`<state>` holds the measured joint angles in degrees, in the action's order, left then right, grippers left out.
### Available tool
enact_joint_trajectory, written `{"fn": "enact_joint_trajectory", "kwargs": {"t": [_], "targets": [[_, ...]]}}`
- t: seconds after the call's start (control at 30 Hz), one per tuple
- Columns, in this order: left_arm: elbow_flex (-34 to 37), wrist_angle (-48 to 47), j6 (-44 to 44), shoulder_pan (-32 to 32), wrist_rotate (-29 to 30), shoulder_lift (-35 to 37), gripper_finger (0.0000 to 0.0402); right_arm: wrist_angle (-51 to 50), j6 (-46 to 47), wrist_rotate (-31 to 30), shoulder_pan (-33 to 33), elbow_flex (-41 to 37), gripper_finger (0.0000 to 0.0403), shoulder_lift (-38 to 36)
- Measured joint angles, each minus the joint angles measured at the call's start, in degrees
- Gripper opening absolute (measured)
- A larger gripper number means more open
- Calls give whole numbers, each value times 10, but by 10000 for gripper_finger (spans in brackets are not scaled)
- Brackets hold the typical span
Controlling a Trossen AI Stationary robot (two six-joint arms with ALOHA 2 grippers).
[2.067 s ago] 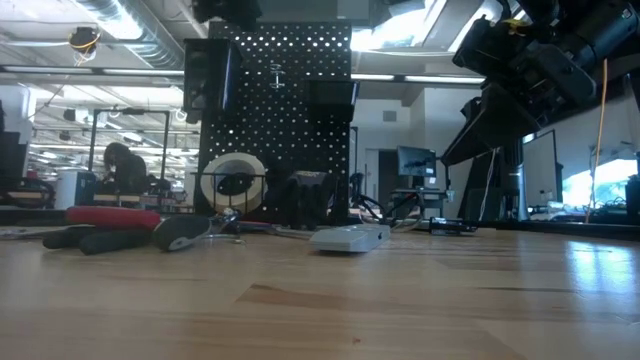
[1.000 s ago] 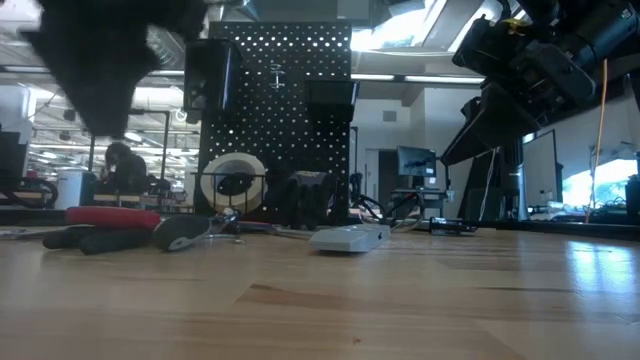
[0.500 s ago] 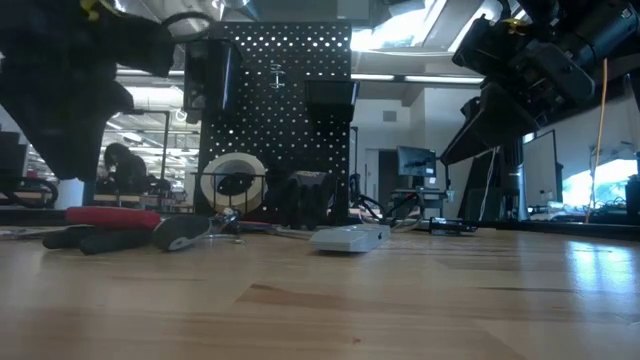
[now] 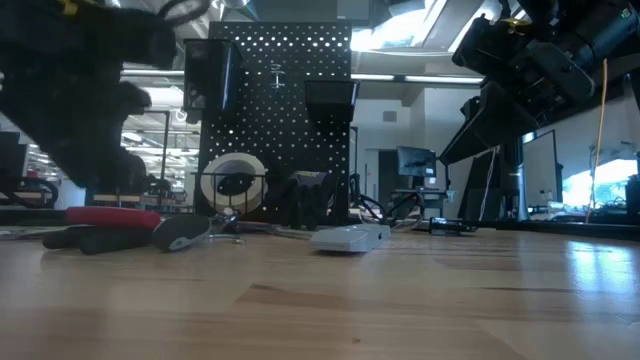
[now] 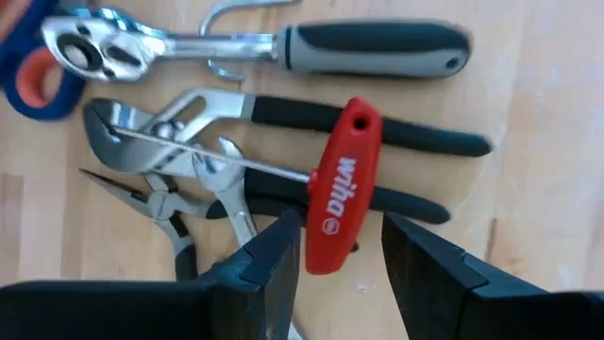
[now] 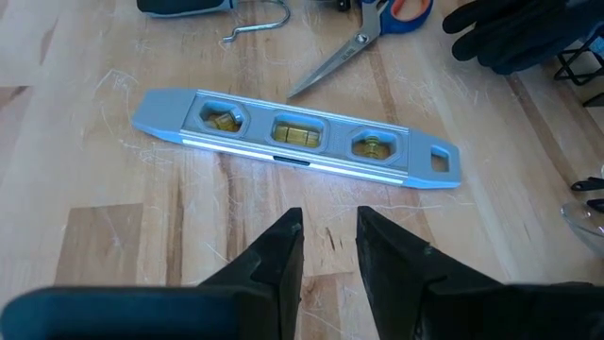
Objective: Hang tools onto peg board
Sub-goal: Put the Allen wrench on the left black bin on the pegboard
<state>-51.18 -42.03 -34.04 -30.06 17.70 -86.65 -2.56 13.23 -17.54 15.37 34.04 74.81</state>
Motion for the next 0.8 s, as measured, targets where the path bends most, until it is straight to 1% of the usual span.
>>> {"fn": "enact_joint_trajectory", "kwargs": {"t": [0.1,0.47,0.67,0.8], "targets": [[28,45,0,0,-8,0,140,0,0,0,0,0,101,0],[102,147,-3,4,-7,1,140,16,0,0,0,0,101,0],[106,156,-5,8,-9,1,140,19,-2,0,0,0,101,0],[106,158,-12,8,-9,1,116,20,-4,0,0,0,101,0]]}}
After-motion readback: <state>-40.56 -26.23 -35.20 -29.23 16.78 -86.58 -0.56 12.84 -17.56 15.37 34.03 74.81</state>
